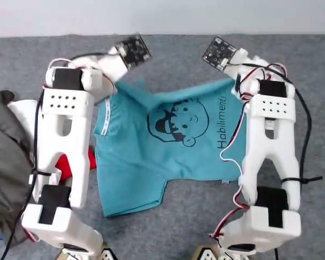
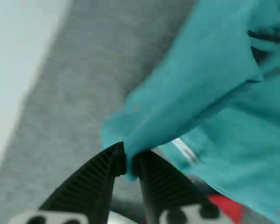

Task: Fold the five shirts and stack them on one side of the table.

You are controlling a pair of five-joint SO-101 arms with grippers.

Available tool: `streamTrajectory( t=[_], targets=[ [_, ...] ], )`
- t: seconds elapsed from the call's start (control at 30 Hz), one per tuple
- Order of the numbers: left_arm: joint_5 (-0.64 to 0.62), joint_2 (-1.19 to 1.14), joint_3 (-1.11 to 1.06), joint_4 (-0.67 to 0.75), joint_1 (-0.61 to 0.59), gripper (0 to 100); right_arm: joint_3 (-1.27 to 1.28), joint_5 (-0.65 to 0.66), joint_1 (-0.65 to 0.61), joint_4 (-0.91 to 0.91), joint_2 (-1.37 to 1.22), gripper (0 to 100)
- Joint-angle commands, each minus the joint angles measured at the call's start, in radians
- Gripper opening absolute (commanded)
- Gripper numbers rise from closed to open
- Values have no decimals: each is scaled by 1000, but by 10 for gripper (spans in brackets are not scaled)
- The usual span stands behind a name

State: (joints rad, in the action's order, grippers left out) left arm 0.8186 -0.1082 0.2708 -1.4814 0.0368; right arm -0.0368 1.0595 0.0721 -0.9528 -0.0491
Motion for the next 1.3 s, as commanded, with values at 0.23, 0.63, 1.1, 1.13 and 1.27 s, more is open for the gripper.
streamTrajectory(
  t=[0.23, 0.63, 1.1, 1.13, 1.27],
  targets=[
    [15, 172, -116, -276, 17, 13, -11, -106, -1, -530, 127, 12],
    [43, 491, -690, -272, 54, 13, -5, -103, 61, -737, 119, 11],
    [44, 582, -941, -270, 54, 13, 135, -64, 91, -714, 128, 11],
    [44, 582, -947, -270, 55, 13, 140, -64, 93, -707, 128, 11],
    [46, 582, -989, -273, 91, 13, 141, -64, 96, -697, 127, 11]
  ],
)
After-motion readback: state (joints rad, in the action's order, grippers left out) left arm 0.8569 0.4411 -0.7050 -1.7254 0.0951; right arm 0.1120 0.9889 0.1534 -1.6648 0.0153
